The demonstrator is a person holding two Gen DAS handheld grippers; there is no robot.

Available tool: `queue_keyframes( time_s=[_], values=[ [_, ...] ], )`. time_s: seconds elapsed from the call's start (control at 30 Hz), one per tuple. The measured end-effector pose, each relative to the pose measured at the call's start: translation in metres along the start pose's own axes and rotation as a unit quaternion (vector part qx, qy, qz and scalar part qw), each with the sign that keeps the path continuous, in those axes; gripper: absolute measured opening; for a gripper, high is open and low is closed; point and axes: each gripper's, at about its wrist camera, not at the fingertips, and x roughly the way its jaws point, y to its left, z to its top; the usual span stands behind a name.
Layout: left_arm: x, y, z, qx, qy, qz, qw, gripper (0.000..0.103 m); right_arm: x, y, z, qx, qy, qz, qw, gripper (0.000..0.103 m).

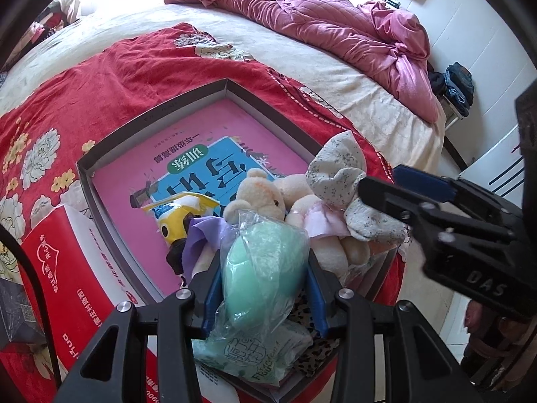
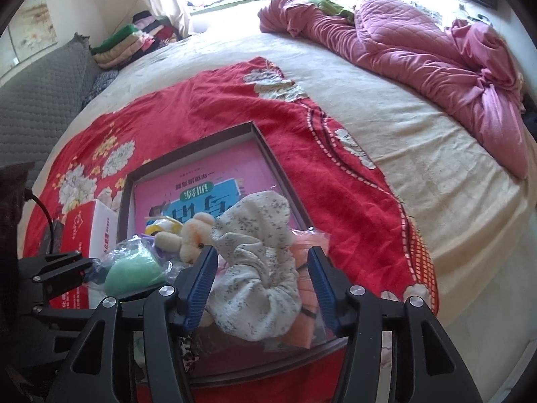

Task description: Organize soft objects

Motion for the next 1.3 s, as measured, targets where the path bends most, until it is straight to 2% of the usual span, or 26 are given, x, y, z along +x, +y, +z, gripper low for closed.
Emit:
queue_keyframes(
  time_s=[0.17, 0.3, 0.4, 0.5, 0.6, 0.73, 0.9, 1.2, 1.3],
  values=[
    [-0.002, -0.002, -0.001, 0.000, -0.002, -0.001, 1.0000, 0.051, -0.015, -0.005, -0.001, 0.013, -0.014, -0.004, 1.000, 0.061],
    [-0.006, -0.004, 0.000, 0.002, -0.009, 0.002, 1.0000, 0.055, -0.026, -0.007, -0.002, 0.023, -0.026, -0.013, 0.999, 0.068],
    [-0.011, -0.003, -0.001, 0.000, -0.012, 0.003, 0.9999, 0.061, -0.033, -0.008, -0.003, 0.029, -0.035, -0.018, 0.999, 0.070],
    [-0.021, -0.003, -0.003, -0.001, -0.023, 0.004, 0.9997, 0.064, -0.039, -0.007, -0.003, 0.030, -0.040, -0.022, 0.999, 0.073],
    [-0.033, -0.002, -0.004, -0.002, -0.033, 0.012, 0.9994, 0.071, -0.046, -0.003, -0.006, 0.027, -0.049, -0.027, 0.998, 0.074],
    [-0.054, -0.001, -0.007, -0.006, -0.055, 0.024, 0.9982, 0.075, -0.060, 0.005, -0.012, 0.028, -0.067, -0.036, 0.997, 0.075],
    [-0.077, 0.005, -0.017, -0.014, -0.075, 0.039, 0.9963, 0.088, -0.077, 0.015, -0.022, 0.024, -0.093, -0.045, 0.994, 0.075],
    [-0.105, 0.019, -0.035, -0.033, -0.091, 0.073, 0.9926, 0.088, -0.097, 0.028, -0.035, 0.028, -0.103, -0.051, 0.993, 0.076],
    [-0.113, 0.019, -0.041, -0.034, -0.099, 0.073, 0.9919, 0.088, -0.107, 0.037, -0.042, 0.025, -0.114, -0.050, 0.992, 0.076]
  ],
)
